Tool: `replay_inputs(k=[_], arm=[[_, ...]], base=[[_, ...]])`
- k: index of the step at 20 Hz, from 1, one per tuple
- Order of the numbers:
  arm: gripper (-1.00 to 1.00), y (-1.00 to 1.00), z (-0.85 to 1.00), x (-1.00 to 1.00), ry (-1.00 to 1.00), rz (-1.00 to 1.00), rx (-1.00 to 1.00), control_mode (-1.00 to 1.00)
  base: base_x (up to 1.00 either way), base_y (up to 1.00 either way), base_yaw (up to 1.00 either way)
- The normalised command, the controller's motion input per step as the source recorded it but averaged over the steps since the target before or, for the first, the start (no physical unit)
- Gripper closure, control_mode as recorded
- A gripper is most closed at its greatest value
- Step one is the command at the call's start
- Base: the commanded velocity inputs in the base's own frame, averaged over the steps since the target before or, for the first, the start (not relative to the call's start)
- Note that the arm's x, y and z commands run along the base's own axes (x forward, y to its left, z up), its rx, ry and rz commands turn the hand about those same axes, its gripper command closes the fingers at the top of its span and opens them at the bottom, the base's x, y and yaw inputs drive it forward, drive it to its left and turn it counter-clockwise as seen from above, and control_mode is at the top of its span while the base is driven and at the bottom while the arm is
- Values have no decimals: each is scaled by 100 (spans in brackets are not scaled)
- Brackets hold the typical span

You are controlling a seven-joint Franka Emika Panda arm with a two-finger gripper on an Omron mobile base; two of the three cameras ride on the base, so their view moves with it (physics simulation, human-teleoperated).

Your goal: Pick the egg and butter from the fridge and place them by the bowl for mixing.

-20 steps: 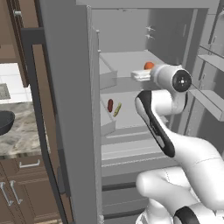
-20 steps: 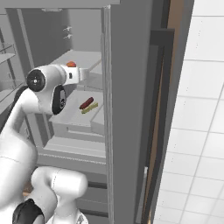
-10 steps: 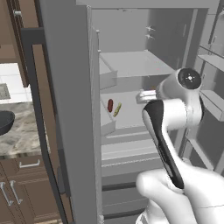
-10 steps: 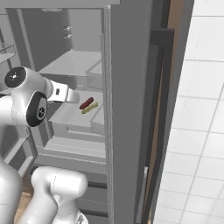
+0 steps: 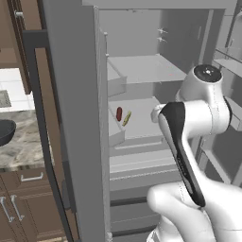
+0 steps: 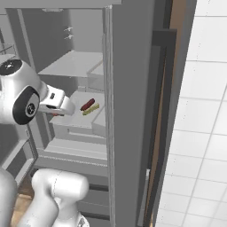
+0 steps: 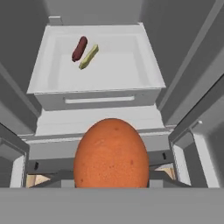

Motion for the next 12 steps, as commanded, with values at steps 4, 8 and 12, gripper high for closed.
replay_inputs(k=[4, 8, 12], arm=[[100, 3, 0, -42, -1, 0, -1, -100], [100, 13, -3, -49, -8, 0, -8, 100], [100, 0, 0, 0, 0, 0, 0, 100]], base=[[0, 0, 0], [-25, 9, 2], [-100, 43, 24]])
